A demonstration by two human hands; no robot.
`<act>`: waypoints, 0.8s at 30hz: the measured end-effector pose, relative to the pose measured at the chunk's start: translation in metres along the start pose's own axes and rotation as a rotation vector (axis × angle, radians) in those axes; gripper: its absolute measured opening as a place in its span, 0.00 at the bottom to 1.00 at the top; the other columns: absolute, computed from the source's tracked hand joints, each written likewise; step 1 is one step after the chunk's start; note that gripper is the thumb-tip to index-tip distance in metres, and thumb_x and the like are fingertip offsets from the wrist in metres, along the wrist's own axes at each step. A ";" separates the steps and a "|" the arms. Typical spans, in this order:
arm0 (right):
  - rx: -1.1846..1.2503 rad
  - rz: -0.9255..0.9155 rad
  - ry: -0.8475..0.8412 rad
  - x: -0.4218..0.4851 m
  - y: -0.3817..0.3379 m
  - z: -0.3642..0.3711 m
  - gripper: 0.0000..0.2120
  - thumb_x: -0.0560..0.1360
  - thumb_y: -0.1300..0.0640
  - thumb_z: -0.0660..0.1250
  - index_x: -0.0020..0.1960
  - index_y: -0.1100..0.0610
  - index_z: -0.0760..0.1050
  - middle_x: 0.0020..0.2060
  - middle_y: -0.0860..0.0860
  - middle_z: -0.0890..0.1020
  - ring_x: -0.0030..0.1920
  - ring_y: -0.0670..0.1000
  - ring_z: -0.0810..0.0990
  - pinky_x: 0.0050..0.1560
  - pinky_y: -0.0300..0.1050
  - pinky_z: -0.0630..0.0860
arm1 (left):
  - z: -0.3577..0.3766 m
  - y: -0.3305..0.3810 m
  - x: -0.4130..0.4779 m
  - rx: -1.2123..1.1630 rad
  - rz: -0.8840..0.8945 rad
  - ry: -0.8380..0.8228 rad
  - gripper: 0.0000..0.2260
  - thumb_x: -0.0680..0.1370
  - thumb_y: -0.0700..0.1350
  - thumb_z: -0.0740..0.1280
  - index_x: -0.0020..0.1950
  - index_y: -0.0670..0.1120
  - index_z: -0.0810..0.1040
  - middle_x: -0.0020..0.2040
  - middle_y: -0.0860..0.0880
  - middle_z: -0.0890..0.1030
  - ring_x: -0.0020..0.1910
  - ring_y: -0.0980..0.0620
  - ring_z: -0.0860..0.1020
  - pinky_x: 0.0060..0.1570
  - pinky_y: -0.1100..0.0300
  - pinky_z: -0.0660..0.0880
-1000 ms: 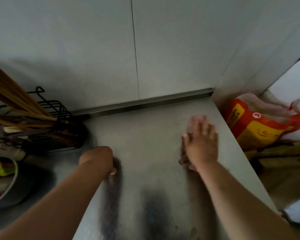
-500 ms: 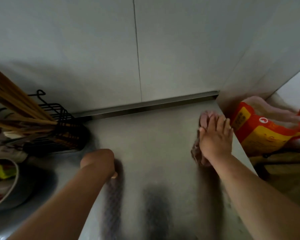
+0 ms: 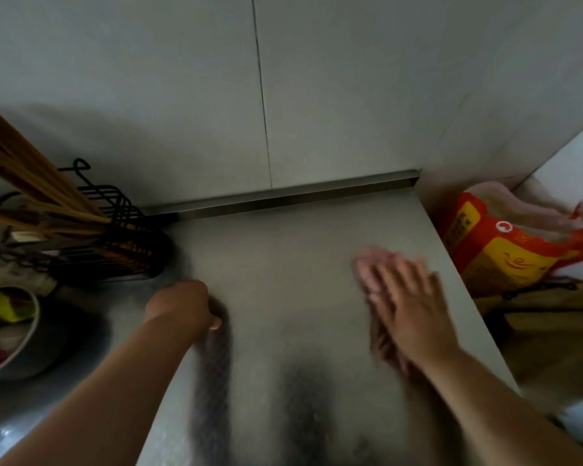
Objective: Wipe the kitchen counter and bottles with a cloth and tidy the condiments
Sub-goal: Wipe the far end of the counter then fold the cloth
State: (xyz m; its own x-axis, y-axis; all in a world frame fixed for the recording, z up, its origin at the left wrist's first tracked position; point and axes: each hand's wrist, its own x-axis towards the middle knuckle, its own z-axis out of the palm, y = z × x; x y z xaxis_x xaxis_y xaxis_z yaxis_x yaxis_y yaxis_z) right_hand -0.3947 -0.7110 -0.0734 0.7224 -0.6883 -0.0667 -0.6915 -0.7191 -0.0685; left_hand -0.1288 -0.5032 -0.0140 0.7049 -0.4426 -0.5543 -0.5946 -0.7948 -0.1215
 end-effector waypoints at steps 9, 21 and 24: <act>0.100 -0.073 0.055 -0.014 -0.093 0.015 0.26 0.82 0.46 0.50 0.78 0.52 0.56 0.78 0.52 0.57 0.78 0.57 0.55 0.76 0.49 0.47 | 0.017 -0.010 -0.011 -0.153 0.016 0.077 0.18 0.71 0.56 0.71 0.54 0.45 0.78 0.56 0.42 0.80 0.55 0.43 0.78 0.50 0.55 0.75; 0.108 0.577 0.060 -0.128 -0.006 0.007 0.36 0.79 0.41 0.52 0.79 0.61 0.49 0.77 0.64 0.52 0.77 0.64 0.49 0.77 0.58 0.51 | 0.124 -0.047 -0.139 -0.478 0.351 0.383 0.13 0.74 0.54 0.63 0.54 0.51 0.80 0.60 0.48 0.79 0.64 0.49 0.74 0.61 0.59 0.70; 0.136 0.430 0.081 -0.094 -0.053 0.007 0.31 0.81 0.47 0.54 0.78 0.61 0.51 0.78 0.61 0.55 0.77 0.62 0.54 0.77 0.54 0.49 | 0.123 -0.050 -0.158 -0.527 0.363 0.387 0.17 0.70 0.52 0.65 0.57 0.49 0.81 0.62 0.47 0.79 0.64 0.47 0.75 0.61 0.61 0.69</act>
State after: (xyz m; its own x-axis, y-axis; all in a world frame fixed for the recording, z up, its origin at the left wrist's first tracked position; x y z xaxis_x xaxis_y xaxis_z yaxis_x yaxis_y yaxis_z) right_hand -0.4262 -0.6074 -0.0704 0.3638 -0.9306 -0.0401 -0.9185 -0.3512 -0.1818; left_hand -0.2580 -0.3421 -0.0211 0.6435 -0.7519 -0.1433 -0.6198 -0.6217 0.4789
